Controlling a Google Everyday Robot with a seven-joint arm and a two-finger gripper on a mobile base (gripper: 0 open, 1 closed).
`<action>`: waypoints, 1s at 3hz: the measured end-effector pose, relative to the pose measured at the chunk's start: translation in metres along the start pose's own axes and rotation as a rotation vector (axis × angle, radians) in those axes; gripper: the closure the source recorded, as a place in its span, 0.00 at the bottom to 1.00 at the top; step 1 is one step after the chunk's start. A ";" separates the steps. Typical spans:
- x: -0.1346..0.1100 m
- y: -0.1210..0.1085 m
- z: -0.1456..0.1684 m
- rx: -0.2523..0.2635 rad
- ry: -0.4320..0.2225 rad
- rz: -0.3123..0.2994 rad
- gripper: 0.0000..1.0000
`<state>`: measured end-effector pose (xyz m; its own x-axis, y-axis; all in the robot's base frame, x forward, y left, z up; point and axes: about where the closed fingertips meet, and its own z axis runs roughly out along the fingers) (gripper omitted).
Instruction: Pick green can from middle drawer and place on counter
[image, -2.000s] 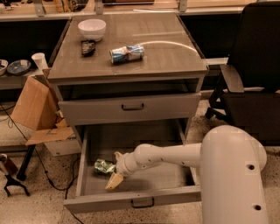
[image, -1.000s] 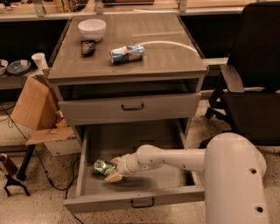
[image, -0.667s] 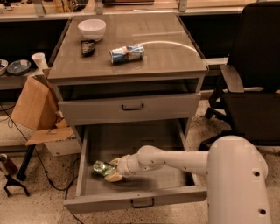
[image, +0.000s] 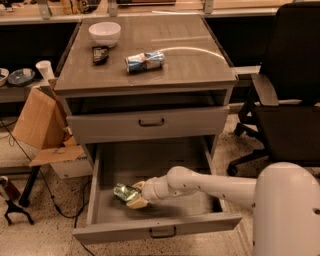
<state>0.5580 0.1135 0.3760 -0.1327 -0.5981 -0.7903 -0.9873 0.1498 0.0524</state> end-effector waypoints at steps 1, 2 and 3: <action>-0.001 0.003 -0.056 0.045 0.035 -0.012 1.00; -0.018 0.004 -0.121 0.092 0.082 -0.042 1.00; -0.045 0.000 -0.188 0.157 0.115 -0.070 1.00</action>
Offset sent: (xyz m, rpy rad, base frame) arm -0.0116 -0.1430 0.1692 -0.1757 -0.1559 -0.0728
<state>0.5476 -0.0077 0.5262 -0.0824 -0.6963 -0.7130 -0.9700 0.2201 -0.1028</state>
